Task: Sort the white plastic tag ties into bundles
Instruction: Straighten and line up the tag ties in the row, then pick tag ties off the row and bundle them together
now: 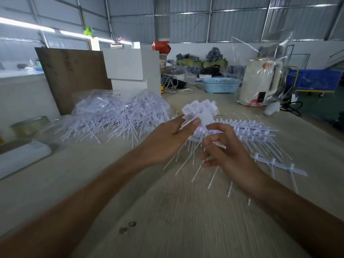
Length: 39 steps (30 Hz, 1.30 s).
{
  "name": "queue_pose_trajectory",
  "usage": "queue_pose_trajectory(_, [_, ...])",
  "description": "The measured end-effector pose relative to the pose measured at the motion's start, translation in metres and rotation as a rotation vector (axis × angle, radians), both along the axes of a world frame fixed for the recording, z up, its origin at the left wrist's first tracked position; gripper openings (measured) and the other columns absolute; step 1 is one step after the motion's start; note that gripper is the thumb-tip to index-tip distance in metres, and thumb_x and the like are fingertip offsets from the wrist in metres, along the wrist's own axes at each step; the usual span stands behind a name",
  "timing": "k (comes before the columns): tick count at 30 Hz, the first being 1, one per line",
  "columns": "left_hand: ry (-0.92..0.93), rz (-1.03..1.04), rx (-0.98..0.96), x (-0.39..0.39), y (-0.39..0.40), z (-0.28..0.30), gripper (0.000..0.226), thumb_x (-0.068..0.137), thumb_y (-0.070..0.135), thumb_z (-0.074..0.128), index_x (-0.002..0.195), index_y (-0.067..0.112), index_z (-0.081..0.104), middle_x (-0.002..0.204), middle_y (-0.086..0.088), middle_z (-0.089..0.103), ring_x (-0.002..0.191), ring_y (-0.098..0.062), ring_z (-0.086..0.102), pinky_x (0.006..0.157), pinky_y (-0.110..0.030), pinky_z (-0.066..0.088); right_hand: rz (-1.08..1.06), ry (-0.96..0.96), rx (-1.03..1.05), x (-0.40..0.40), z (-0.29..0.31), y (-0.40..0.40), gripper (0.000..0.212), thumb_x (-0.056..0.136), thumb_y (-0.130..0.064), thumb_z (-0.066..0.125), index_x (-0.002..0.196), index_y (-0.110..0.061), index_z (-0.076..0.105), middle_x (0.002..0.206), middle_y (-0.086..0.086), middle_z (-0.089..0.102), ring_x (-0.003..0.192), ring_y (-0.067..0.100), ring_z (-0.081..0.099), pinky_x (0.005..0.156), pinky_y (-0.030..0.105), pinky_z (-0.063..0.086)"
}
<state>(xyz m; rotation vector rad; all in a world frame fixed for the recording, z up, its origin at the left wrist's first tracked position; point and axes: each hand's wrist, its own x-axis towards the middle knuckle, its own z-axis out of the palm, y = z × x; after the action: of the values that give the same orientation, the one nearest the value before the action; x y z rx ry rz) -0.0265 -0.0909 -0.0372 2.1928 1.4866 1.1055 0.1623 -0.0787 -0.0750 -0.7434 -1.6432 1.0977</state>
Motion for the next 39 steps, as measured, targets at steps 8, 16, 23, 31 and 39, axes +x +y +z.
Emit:
queue_pose_trajectory(8, [0.766, 0.360, 0.221, -0.124, 0.002, -0.028, 0.023, 0.098, 0.033, 0.048, 0.119, 0.026, 0.041, 0.100, -0.010, 0.073, 0.081, -0.035, 0.069, 0.061, -0.039, 0.050, -0.022, -0.436, 0.389, -0.010, -0.015, 0.010, 0.025, 0.097, -0.023, 0.063, 0.117, -0.035, 0.055, 0.102, -0.015, 0.055, 0.089, 0.005, 0.061, 0.066, 0.014, 0.048])
queue_pose_trajectory(16, [0.899, 0.735, 0.031, -0.232, 0.009, -0.050, 0.046, 0.100, 0.055, 0.031, 0.133, 0.027, 0.047, 0.114, -0.009, 0.070, 0.099, -0.033, 0.067, 0.073, -0.039, 0.051, -0.110, -0.859, 0.754, -0.093, 0.008, 0.031, 0.032, 0.098, -0.023, 0.058, 0.128, -0.030, 0.064, 0.159, 0.005, 0.019, 0.142, 0.028, 0.023, 0.110, 0.048, 0.032])
queue_pose_trajectory(23, [0.867, 0.851, 0.046, -0.224, 0.050, -0.042, 0.046, 0.099, 0.059, 0.038, 0.117, 0.022, 0.060, 0.109, -0.011, 0.070, 0.095, -0.033, 0.068, 0.076, -0.039, 0.051, -0.211, -1.118, 0.749, -0.178, 0.032, 0.070, 0.070, 0.094, -0.024, 0.057, 0.155, -0.017, 0.022, 0.166, 0.003, -0.009, 0.152, 0.027, -0.003, 0.121, 0.052, 0.011])
queue_pose_trajectory(31, [0.100, 0.828, -0.287, -0.232, 0.095, -0.021, 0.042, 0.102, 0.037, 0.052, 0.085, -0.001, 0.058, 0.074, -0.017, 0.060, 0.055, -0.027, 0.056, 0.049, -0.025, 0.039, -0.428, -0.842, 0.837, -0.182, 0.069, 0.099, 0.079, 0.093, -0.017, 0.055, 0.158, -0.007, 0.009, 0.166, 0.004, 0.003, 0.151, 0.020, 0.010, 0.119, 0.046, 0.021])
queue_pose_trajectory(39, [-0.690, 0.589, -0.386, -0.246, 0.124, 0.009, 0.037, 0.103, -0.004, 0.039, 0.069, 0.008, 0.033, 0.055, -0.005, 0.030, 0.028, -0.012, 0.031, 0.035, -0.016, 0.028, -0.528, -0.941, 1.015, -0.189, 0.076, 0.108, 0.053, 0.088, -0.013, 0.062, 0.140, -0.021, 0.052, 0.167, 0.007, 0.001, 0.152, 0.027, 0.004, 0.118, 0.050, 0.018])
